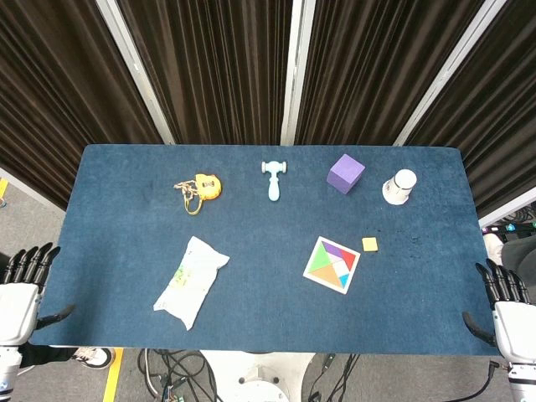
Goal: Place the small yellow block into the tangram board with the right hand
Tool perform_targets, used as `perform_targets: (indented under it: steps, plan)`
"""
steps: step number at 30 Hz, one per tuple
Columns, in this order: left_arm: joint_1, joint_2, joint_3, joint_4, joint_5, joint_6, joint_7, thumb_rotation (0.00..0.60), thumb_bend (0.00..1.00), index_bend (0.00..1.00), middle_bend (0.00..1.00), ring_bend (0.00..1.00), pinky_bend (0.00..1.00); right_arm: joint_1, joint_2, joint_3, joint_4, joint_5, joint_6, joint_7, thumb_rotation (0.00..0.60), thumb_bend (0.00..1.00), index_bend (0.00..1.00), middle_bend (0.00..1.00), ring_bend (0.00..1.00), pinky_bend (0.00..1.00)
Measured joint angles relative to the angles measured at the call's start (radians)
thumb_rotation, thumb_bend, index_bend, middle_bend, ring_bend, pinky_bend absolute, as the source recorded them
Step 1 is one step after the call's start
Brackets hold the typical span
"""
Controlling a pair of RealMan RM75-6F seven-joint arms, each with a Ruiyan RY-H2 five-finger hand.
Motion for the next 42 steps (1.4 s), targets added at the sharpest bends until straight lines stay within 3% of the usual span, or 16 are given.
perform_targets:
  steps: [11, 20, 32, 36, 42]
  plan:
    - [-0.001, -0.001, -0.001, 0.003, -0.003, -0.004, -0.004, 0.6, 0.0, 0.07, 0.03, 0.0, 0.04, 0.005, -0.001, -0.001, -0.001, 0.004, -0.015, -0.009, 0.6, 0.19, 0.0, 0.0, 0.0, 0.0]
    - [0.002, 0.006, 0.002, -0.001, 0.008, 0.007, -0.02, 0.6, 0.0, 0.07, 0.03, 0.0, 0.04, 0.059, 0.017, 0.018, -0.06, 0.017, -0.088, -0.105, 0.6, 0.18, 0.0, 0.0, 0.0, 0.0]
    - [0.001, -0.016, 0.004, 0.036, -0.005, -0.008, -0.042, 0.6, 0.0, 0.07, 0.03, 0.0, 0.04, 0.295, 0.014, 0.105, -0.086, 0.164, -0.44, -0.282, 0.6, 0.18, 0.0, 0.0, 0.0, 0.0]
    - [0.0, -0.013, 0.005, 0.04, -0.006, -0.011, -0.051, 0.6, 0.0, 0.07, 0.03, 0.0, 0.04, 0.393, -0.025, 0.128, -0.061, 0.261, -0.568, -0.374, 0.6, 0.18, 0.0, 0.0, 0.0, 0.0]
    - [-0.001, -0.007, 0.006, 0.039, -0.005, -0.014, -0.065, 0.6, 0.0, 0.07, 0.03, 0.0, 0.04, 0.493, -0.076, 0.15, 0.013, 0.35, -0.673, -0.432, 0.6, 0.18, 0.0, 0.0, 0.0, 0.0]
